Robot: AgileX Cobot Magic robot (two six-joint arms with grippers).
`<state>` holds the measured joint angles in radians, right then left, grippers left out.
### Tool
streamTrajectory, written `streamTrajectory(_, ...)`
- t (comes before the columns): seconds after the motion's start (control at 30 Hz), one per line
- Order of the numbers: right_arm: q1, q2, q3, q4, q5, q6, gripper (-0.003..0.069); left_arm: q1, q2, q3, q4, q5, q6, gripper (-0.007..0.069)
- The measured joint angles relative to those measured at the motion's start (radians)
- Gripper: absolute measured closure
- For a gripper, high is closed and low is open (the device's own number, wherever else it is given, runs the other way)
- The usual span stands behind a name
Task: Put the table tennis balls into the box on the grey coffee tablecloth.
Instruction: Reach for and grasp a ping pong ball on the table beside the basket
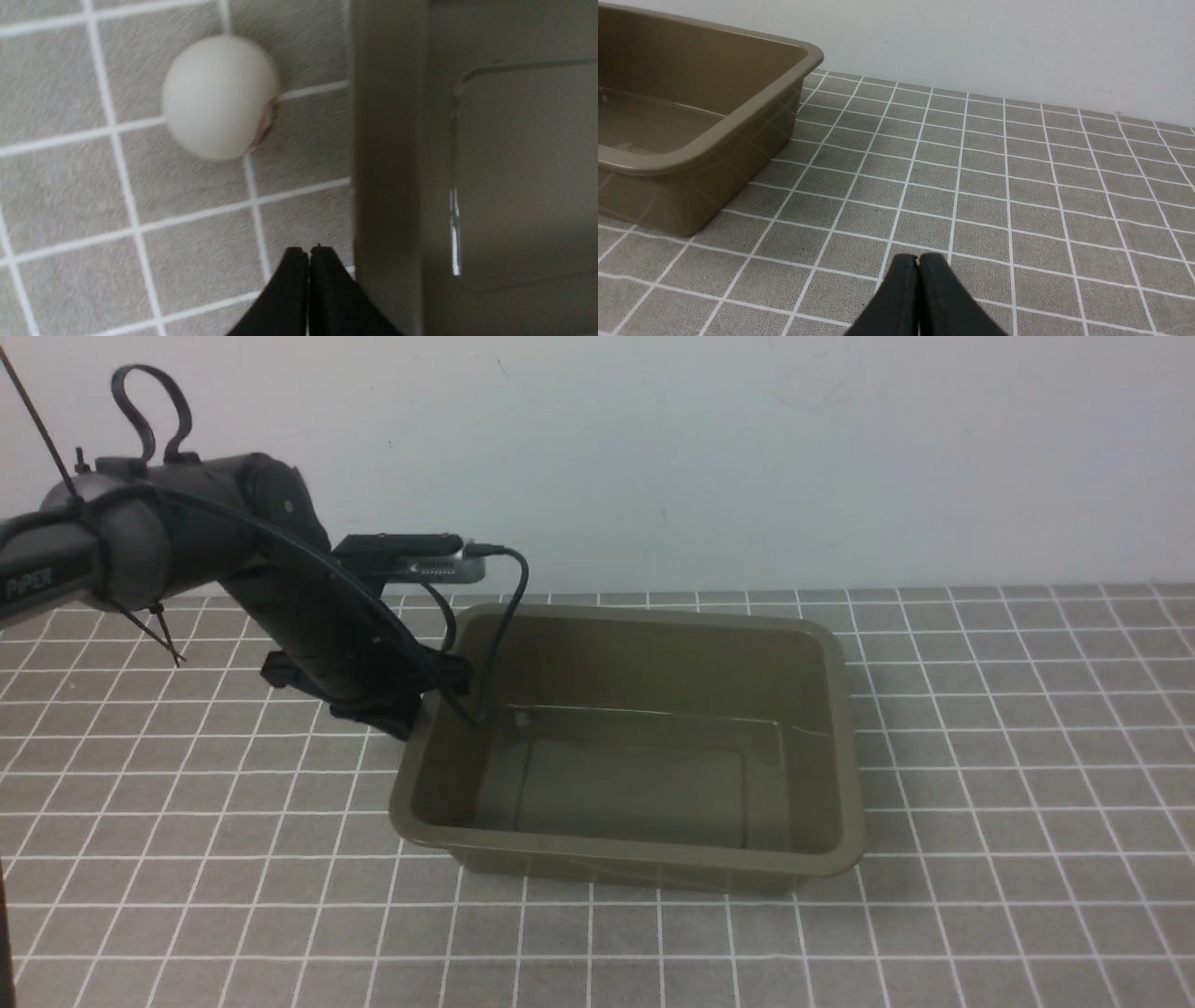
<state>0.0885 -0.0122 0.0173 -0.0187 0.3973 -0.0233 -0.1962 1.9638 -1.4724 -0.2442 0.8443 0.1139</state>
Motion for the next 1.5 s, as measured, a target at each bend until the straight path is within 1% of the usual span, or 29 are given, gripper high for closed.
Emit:
streamTrajectory(0.03,0.000,0.000,0.000,0.000,0.000,0.000,0.0669,-0.001,-0.002,-0.007,0.005,0.000,-0.001,0.0629)
streamTrajectory(0.13,0.000,0.000,0.000,0.000,0.000,0.000,0.0669,0.013,-0.025,-0.050,0.086,0.000,-0.023,0.0629)
streamTrajectory(0.27,0.000,0.000,0.000,0.000,0.000,0.000,0.0669,0.060,-0.035,-0.067,0.144,0.002,-0.034,0.0629)
streamTrajectory(0.43,0.000,0.000,0.000,0.000,0.000,0.000,0.0669,0.106,-0.010,-0.067,0.131,-0.037,-0.026,0.0629)
streamTrajectory(0.53,0.000,0.000,0.000,0.000,0.000,0.000,0.0669,0.108,0.032,-0.067,0.092,-0.069,0.051,0.0606)
streamTrajectory(0.57,0.000,0.000,0.000,0.000,0.000,0.000,0.0669,0.108,0.032,-0.067,0.092,-0.069,0.051,0.0603)
streamTrajectory(0.63,0.000,0.000,0.000,0.000,0.000,0.000,0.0669,0.104,0.056,-0.067,0.014,-0.086,0.133,0.0533)
streamTrajectory(0.67,0.000,0.000,0.000,0.000,0.000,0.000,0.0669,0.103,0.060,-0.067,-0.005,-0.089,0.150,0.0512)
streamTrajectory(0.7,0.000,0.000,0.000,0.000,0.000,0.000,0.0669,0.100,0.070,-0.067,-0.048,-0.096,0.188,0.0453)
streamTrajectory(0.73,0.000,0.000,0.000,0.000,0.000,0.000,0.0669,0.099,0.076,-0.068,-0.071,-0.099,0.205,0.0414)
streamTrajectory(0.77,0.000,0.000,0.000,0.000,0.000,0.000,0.0669,0.097,0.086,-0.069,-0.096,-0.106,0.222,0.0354)
streamTrajectory(0.8,0.000,0.000,0.000,0.000,0.000,0.000,0.0669,0.097,0.088,-0.069,-0.099,-0.109,0.224,0.0344)
streamTrajectory(0.83,0.000,0.000,0.000,0.000,0.000,0.000,0.0669,0.097,0.101,-0.069,-0.113,-0.127,0.235,0.0276)
streamTrajectory(0.93,0.000,0.000,0.000,0.000,0.000,0.000,0.0669,0.097,0.128,-0.069,-0.124,-0.172,0.240,0.0165)
streamTrajectory(1.03,0.000,0.000,0.000,0.000,0.000,0.000,0.0669,0.097,0.159,-0.070,-0.130,-0.186,0.246,0.0106)
streamTrajectory(1.1,0.000,0.000,0.000,0.000,0.000,0.000,0.0669,0.097,0.182,-0.070,-0.131,-0.191,0.256,0.0097)
streamTrajectory(1.17,0.000,0.000,0.000,0.000,0.000,0.000,0.0669,0.097,0.199,-0.071,-0.142,-0.192,0.259,0.0103)
streamTrajectory(1.23,0.000,0.000,0.000,0.000,0.000,0.000,0.0669,0.097,0.204,-0.078,-0.146,-0.191,0.262,0.0146)
streamTrajectory(1.27,0.000,0.000,0.000,0.000,0.000,0.000,0.0669,0.097,0.204,-0.078,-0.146,-0.190,0.262,0.0146)
streamTrajectory(1.3,0.000,0.000,0.000,0.000,0.000,0.000,0.0669,0.097,0.206,-0.080,-0.150,-0.186,0.262,0.0209)
streamTrajectory(1.37,0.000,0.000,0.000,0.000,0.000,0.000,0.0669,0.097,0.206,-0.088,-0.144,-0.160,0.262,0.0288)
streamTrajectory(1.43,0.000,0.000,0.000,0.000,0.000,0.000,0.0669,0.097,0.206,-0.100,-0.126,-0.119,0.261,0.0279)
streamTrajectory(1.5,0.000,0.000,0.000,0.000,0.000,0.000,0.0669,0.101,0.198,-0.126,-0.074,-0.034,0.249,0.0279)
